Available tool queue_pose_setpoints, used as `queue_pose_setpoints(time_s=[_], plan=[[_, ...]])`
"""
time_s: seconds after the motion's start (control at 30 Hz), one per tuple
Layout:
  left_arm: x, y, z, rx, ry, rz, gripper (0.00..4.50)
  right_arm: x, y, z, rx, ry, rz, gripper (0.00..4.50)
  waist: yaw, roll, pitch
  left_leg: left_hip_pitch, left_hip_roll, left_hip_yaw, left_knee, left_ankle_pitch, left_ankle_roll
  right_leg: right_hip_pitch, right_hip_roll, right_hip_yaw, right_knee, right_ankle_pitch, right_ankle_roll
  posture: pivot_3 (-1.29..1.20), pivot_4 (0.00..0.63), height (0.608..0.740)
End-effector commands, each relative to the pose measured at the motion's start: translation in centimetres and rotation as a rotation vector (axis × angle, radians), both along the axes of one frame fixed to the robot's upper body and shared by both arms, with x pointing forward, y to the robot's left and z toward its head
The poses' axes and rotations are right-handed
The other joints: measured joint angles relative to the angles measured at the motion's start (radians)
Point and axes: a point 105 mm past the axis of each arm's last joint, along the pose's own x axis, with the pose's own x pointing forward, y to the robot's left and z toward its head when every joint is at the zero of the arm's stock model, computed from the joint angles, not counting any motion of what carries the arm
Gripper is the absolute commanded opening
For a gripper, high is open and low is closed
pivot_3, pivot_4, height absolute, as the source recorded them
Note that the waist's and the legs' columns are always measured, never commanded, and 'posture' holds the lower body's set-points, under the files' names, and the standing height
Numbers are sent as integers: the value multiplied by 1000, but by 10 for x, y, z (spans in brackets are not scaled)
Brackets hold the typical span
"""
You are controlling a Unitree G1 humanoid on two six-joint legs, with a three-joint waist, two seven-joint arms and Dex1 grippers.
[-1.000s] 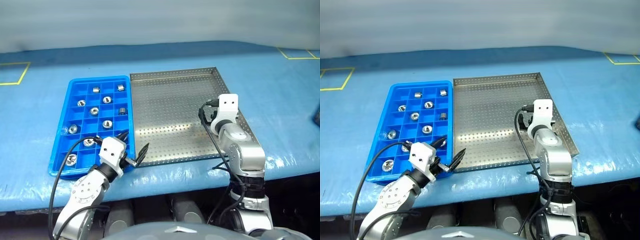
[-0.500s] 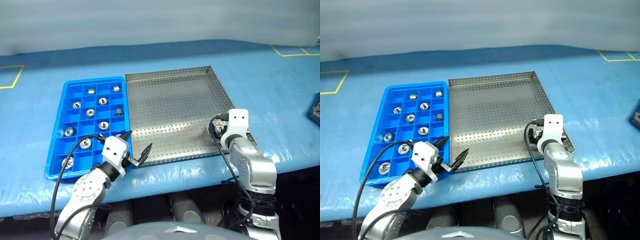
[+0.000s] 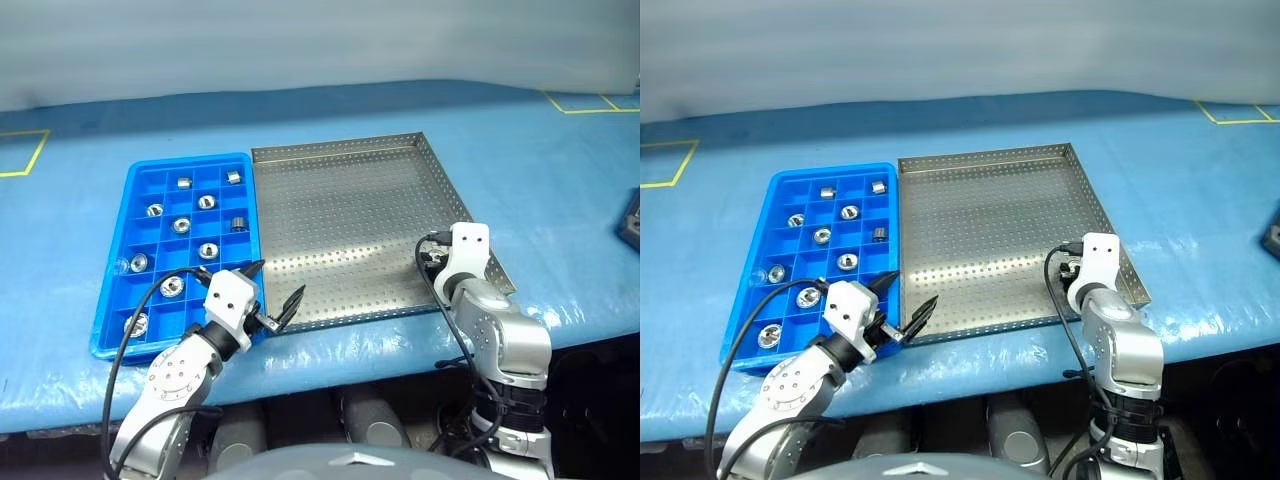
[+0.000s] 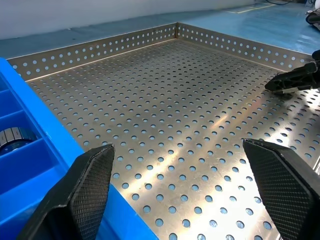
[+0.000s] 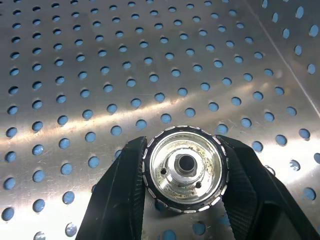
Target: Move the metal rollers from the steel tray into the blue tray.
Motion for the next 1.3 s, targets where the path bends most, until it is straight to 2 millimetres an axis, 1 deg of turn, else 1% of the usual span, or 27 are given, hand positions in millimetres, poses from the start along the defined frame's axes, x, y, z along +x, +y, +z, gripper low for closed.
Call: queue_pose_setpoints(time_s=[0.03, 0.1, 0.2, 0.27, 0.37, 0.43, 0.53, 0.57, 0.7, 0.83, 0.97, 1.07, 1.17, 1.3], plan=[[-2, 4, 7, -7, -25, 18, 4500, 10, 53, 35, 39, -100, 229, 1711, -3, 0, 0, 0, 0, 0, 0, 0, 0, 0, 0, 0, 0, 0, 0, -42, 150, 740], [-3, 6, 7, -3, -31, 32, 4500, 13, 74, 47, 32, -138, 329, 1711, -7, 1, 0, 1, 0, 1, 0, 0, 0, 0, 0, 1, 1, 0, 0, -20, 150, 740], [-6, 15, 6, 9, -36, 102, 4500, 18, 113, 66, -22, -210, 527, 1711, 2, 1, 0, 1, 0, 0, 0, 0, 0, 0, 0, 0, 1, 0, 0, 25, 150, 740], [-7, 20, 7, 8, -42, 139, 4500, 19, 128, 71, -28, -231, 599, 1711, 17, 1, 0, 1, 0, 0, -1, 0, 0, 0, 0, 0, 0, 0, 0, 68, 150, 740], [-15, 31, 11, 4, -56, 222, 4500, 21, 162, 82, -14, -274, 744, 1711, 42, 0, 0, 0, 0, -1, -1, 0, 0, 0, 0, -1, -1, 0, 0, 157, 150, 740], [-19, 36, 12, 3, -64, 262, 4500, 21, 176, 84, -7, -287, 799, 1711, 61, 0, 1, 0, 0, -1, -2, 0, 0, 0, 0, -1, -1, 0, 0, 196, 150, 740], [-30, 46, 16, 1, -71, 341, 4500, 18, 199, 87, 11, -301, 895, 1711, 92, 0, 1, -1, 0, -2, -2, 0, 0, -1, 0, -2, -1, -1, -1, 284, 150, 740], [-32, 48, 16, 3, -71, 359, 4500, 18, 204, 88, 16, -303, 913, 1711, 105, 0, 1, -1, 0, -2, -2, 0, 0, -1, 0, -3, -1, -1, -2, 299, 150, 740], [-49, 61, 14, 9, -58, 471, 4500, 6, 228, 86, 61, -291, 1022, 1711, 148, 0, 1, -1, 0, -2, -2, 0, 0, -1, -1, -3, -1, -2, -3, 371, 150, 740], [-60, 69, 12, 28, -52, 543, 4500, -6, 244, 83, 111, -267, 1097, 1711, 186, -1, 1, -2, 0, -2, -2, 0, 0, -2, -1, -4, -2, -3, -4, 426, 150, 740], [-73, 74, 9, 30, -43, 589, 4500, -27, 257, 69, 134, -204, 1195, 1711, 213, -1, 1, -3, 0, -1, -2, 0, 0, -3, -1, -4, -2, -3, -4, 451, 150, 740], [-78, 75, 6, 15, -23, 601, 4500, -37, 259, 55, 109, -152, 1236, 1711, 230, -1, 1, -5, 0, -1, -2, -1, 0, -5, -1, -4, -3, -3, -4, 465, 150, 740], [-81, 75, 5, 11, -15, 602, 4500, -41, 259, 46, 101, -114, 1243, 1711, 245, -1, 1, -13, 0, -1, -1, 0, 0, -14, -1, -4, -1, -3, -4, 474, 150, 740], [-82, 74, 3, 17, -5, 610, 4500, -47, 256, 28, 92, -32, 1254, 1711, 256, -1, 1, -15, 0, -1, -1, 0, 0, -15, -1, -5, -2, -3, -4, 478, 150, 740]])
